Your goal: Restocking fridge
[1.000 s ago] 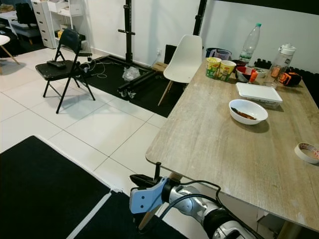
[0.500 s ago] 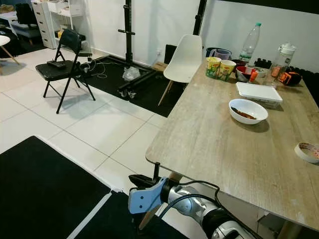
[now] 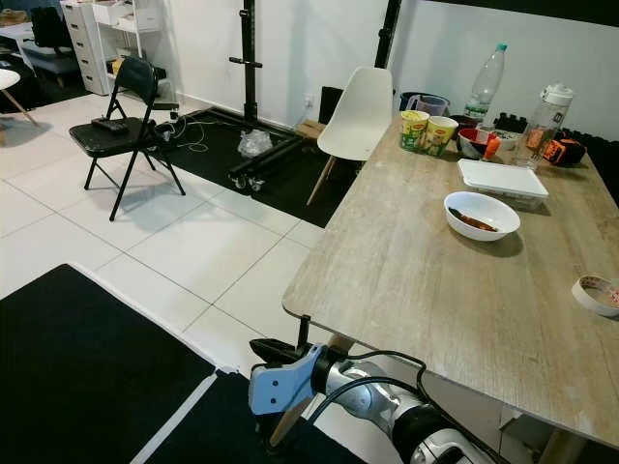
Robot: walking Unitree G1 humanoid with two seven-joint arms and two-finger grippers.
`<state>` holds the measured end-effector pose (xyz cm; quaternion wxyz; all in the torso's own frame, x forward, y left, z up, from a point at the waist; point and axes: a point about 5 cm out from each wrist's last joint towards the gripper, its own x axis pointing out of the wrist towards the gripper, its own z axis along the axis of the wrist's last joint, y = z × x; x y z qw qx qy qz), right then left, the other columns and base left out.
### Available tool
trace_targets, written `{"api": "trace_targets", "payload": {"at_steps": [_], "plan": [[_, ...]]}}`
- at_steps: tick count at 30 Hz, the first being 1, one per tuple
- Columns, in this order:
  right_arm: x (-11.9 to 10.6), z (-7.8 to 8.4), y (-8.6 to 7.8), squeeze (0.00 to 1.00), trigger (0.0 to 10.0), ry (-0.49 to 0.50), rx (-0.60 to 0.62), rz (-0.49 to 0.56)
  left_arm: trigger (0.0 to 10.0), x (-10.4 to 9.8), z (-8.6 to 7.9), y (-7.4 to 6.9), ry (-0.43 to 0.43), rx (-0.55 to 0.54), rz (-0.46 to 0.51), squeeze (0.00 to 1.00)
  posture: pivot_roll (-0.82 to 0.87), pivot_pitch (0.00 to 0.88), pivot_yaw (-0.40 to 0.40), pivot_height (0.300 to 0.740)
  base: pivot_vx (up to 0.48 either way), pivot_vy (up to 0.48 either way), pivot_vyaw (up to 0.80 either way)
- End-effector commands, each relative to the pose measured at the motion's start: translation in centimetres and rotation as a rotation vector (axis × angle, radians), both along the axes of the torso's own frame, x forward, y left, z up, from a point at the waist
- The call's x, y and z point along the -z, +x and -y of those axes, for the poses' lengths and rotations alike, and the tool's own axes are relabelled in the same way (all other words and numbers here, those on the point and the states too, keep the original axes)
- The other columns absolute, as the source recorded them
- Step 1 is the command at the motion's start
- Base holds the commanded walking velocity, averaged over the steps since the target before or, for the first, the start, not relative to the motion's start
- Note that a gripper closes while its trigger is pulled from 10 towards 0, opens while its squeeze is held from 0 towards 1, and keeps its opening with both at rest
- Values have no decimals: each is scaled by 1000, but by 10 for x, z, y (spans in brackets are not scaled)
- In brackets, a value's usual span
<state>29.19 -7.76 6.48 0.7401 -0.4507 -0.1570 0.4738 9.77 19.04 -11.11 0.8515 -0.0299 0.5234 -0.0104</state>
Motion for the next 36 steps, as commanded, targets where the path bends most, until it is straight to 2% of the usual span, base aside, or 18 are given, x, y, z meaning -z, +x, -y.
{"api": "trace_targets", "payload": {"at_steps": [1,7,8,9,15,17,20,21,23,25,27,28,29,30,33,34,35,36], "plan": [[2,3,1,0,10000,-32,-4,-15,10000,8,20,-26,-77,-4,-96,0,-53,0,-63,740,0,0,0],[7,15,5,0,10000,-84,51,-49,10000,9,23,-27,-84,2,-102,0,-64,0,-81,740,0,0,0],[8,22,7,0,10000,-102,84,-57,10000,9,24,-28,-86,3,-104,0,-64,0,-89,740,0,0,0],[5,47,17,0,10000,-72,238,-69,10000,9,26,-29,-88,2,-109,0,-69,0,-95,740,0,0,0],[7,92,24,0,10000,33,488,-185,10000,9,26,-30,-90,5,-112,0,-82,0,-108,740,0,0,0],[26,112,11,0,10000,38,561,-337,10000,9,25,-30,-89,5,-112,0,-83,0,-112,740,0,0,0],[75,140,-37,0,10000,-23,628,-796,10000,9,24,-30,-87,0,-110,0,-88,0,-104,740,0,0,0],[75,140,-37,0,10000,-23,628,-796,10000,9,24,-30,-87,0,-110,0,-88,0,-104,740,0,0,0],[103,159,-81,0,10000,-119,638,-1080,10000,9,24,-28,-88,4,-108,0,-84,0,-96,740,0,0,0],[115,171,-111,0,10000,-141,645,-1259,10000,9,24,-27,-90,6,-105,0,-80,0,-90,740,0,0,0],[115,171,-111,0,10000,-141,645,-1259,10000,9,24,-27,-90,6,-105,0,-80,0,-90,740,0,0,0],[119,176,-127,0,10000,-64,664,-1411,10000,8,23,-26,-90,5,-103,0,-77,0,-79,740,0,0,0],[119,176,-127,0,10000,-64,664,-1411,10000,8,23,-26,-90,5,-103,0,-77,0,-79,740,0,0,0],[119,178,-141,0,10000,55,628,-1590,10000,8,23,-27,-92,8,-104,0,-79,0,-72,740,0,0,0],[119,178,-141,0,10000,55,628,-1590,10000,8,23,-27,-92,8,-104,0,-79,0,-72,740,0,0,0],[112,175,-147,0,10000,248,516,-1775,10000,9,22,-27,-94,17,-108,0,-85,0,-55,740,0,0,0],[96,173,-131,0,10000,538,406,-1832,10000,8,20,-28,-94,24,-111,0,-88,0,-50,740,0,0,0],[96,173,-131,0,10000,538,406,-1832,10000,8,20,-28,-94,24,-111,0,-88,0,-50,740,0,0,0]]}}
